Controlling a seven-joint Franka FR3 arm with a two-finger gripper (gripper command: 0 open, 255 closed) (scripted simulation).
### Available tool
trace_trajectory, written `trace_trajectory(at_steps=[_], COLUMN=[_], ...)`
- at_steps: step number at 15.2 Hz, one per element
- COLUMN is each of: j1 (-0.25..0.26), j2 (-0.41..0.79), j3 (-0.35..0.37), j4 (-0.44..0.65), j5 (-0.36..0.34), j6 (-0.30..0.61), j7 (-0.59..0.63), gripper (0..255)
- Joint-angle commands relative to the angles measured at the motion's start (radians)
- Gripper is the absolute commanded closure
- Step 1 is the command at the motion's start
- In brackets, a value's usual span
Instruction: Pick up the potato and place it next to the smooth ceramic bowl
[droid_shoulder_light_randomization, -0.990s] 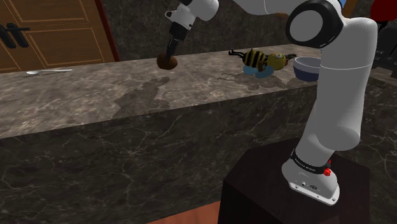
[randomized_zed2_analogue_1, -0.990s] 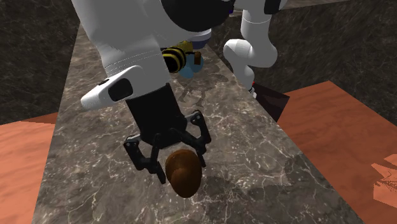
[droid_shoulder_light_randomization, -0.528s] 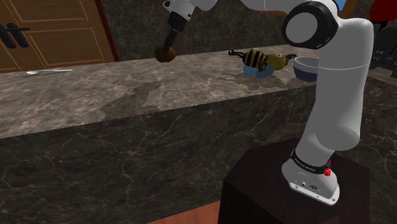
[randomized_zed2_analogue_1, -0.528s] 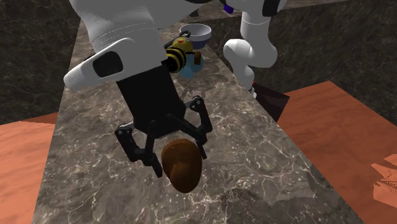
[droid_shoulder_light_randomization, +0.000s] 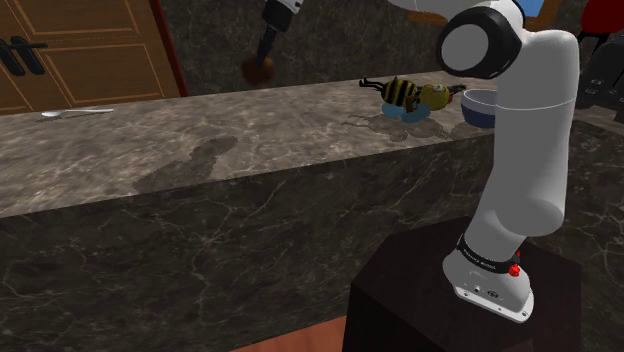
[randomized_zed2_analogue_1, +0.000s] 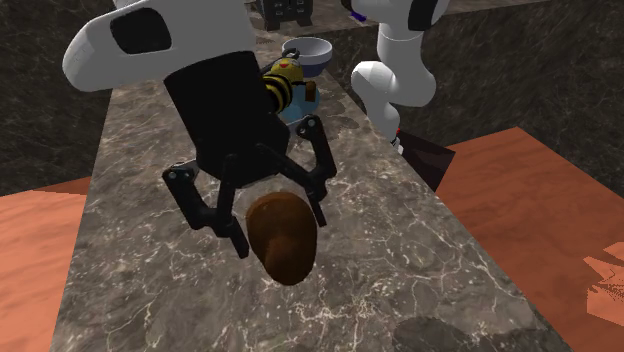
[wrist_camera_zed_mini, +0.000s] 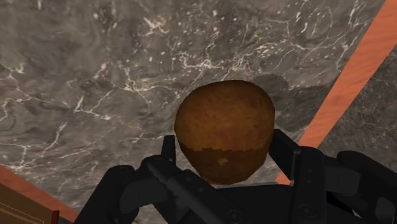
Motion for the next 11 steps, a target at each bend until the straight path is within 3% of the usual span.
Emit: trace_trajectory(at_steps=[1,6,11], j1=[-0.006,-0.027,-0.04], j2=[0.017,0.065,-0.134], j3=[0.0,0.002,-0.029], j4=[0.049,0.185,-0.088], j5=[0.003,0.014,-0.013], j6=[-0.029,-0.108,-0.078], j7=[0.016,0.057,-0.039], gripper=[255,255,255])
